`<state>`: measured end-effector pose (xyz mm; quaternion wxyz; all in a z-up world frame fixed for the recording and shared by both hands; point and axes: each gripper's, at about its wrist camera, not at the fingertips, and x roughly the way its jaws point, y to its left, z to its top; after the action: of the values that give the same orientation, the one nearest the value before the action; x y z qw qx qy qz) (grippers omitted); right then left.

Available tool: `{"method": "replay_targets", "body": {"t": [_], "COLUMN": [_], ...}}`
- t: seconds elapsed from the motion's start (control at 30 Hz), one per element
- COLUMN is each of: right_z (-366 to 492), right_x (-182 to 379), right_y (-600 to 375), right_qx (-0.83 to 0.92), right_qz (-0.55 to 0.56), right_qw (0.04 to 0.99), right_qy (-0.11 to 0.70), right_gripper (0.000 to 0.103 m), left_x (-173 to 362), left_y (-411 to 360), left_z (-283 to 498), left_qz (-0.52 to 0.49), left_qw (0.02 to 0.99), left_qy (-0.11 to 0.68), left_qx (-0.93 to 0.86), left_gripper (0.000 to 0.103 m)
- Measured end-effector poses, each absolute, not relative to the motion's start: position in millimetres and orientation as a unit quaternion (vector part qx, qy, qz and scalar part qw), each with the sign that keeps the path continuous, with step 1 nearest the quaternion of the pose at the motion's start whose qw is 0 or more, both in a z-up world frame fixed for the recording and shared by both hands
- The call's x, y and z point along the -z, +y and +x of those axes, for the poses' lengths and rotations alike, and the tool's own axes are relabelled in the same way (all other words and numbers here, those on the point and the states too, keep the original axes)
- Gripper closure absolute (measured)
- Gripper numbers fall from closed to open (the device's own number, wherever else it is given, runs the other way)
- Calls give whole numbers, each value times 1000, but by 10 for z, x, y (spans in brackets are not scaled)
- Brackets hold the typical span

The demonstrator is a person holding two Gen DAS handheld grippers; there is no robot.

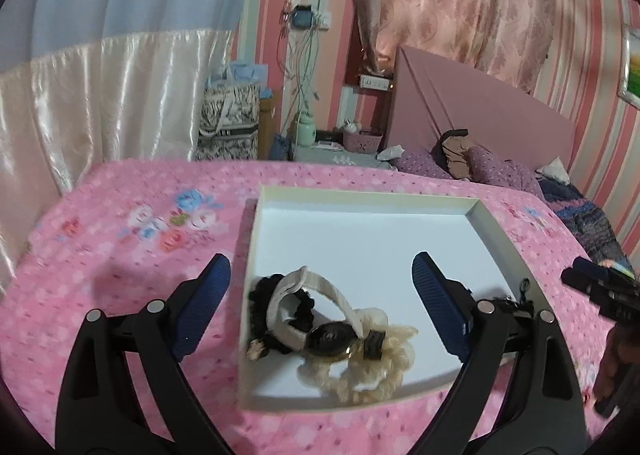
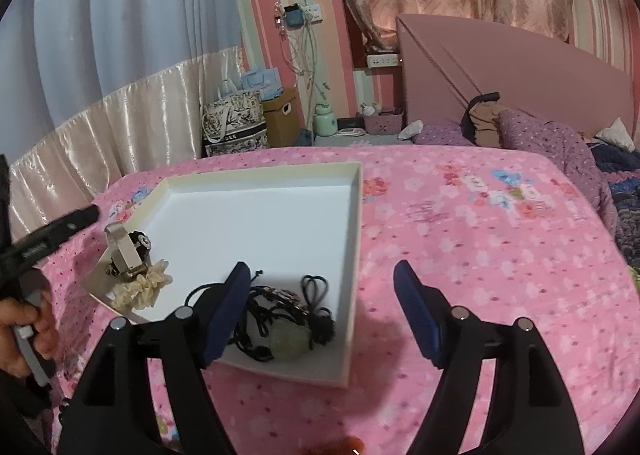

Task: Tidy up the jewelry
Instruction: 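Grasp the black claw clip with the left gripper while the right gripper grasps the red-tasseled pendant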

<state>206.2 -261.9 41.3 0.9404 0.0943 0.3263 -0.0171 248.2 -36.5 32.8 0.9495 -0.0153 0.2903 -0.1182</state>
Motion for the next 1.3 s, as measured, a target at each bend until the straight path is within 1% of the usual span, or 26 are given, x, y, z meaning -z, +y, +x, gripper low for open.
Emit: {"method": "replay_targets", "body": {"t": [0.07,0.2,0.33,0.43,0.57,0.7,0.73,0.77,0.83,0.9,0.93,1.0,1.07,1.1,1.13,1.17,1.2,1.23,1.27,1.3], "right_z": [1915,1519,1153,927,613,595,607,630,668,669,661,655,647,645,644,640,639,633,624,616], "right_x": [-478,-425,-216,-102,96,239,247,272,317,336,338,338,334,333,329,326,323,320,312,305], "right_y": [-2668,-2751,-2862,-2830,-2755,-2621,-2598,-2565,-2512,-2479,-2471,-2475,-2493,-2505,-2507,-2511,-2515,-2521,-2532,-2544], "right_qx": [21,32,45,41,33,28,28,31,36,40,39,38,37,37,37,37,36,35,35,33], "right_qz": [87,62,85,86,100,78,73,65,51,40,38,39,42,45,46,48,50,52,56,60], "right_qw": [941,935,924,920,913,905,905,903,900,900,901,901,902,902,903,903,904,904,905,907], "right_qy": [327,347,371,380,394,417,419,424,432,432,431,430,428,427,426,425,424,422,419,416], "right_gripper": [29,29,29,29,29,30,33,41,49,54,64,67,75,76,81,88,90,91,92,92], "left_x": [-393,-366,-135,66,295,403,390,383,392,416,426,449,471,487,509,527,545,575,588,586], "left_y": [-295,-66,94,20,-84,-192,-216,-232,-269,-332,-383,-450,-502,-513,-561,-610,-657,-741,-795,-837], "left_z": [2302,1911,1433,1129,848,729,724,722,679,658,629,587,615,620,633,630,618,605,594,582], "left_qz": [6,27,25,44,41,42,44,45,48,54,59,71,74,73,76,79,83,91,96,99], "left_qw": [951,949,940,932,917,910,911,911,910,906,904,904,900,898,894,889,885,878,875,874], "left_qy": [287,295,321,337,368,378,377,376,376,379,381,379,384,387,392,397,400,406,407,406], "left_qx": [114,111,112,125,149,163,164,165,168,179,184,186,192,196,204,215,223,235,243,249], "left_gripper": [9,8,8,8,8,8,8,8,8,8,8,8,8,9,15,24,30,42,51,56]}}
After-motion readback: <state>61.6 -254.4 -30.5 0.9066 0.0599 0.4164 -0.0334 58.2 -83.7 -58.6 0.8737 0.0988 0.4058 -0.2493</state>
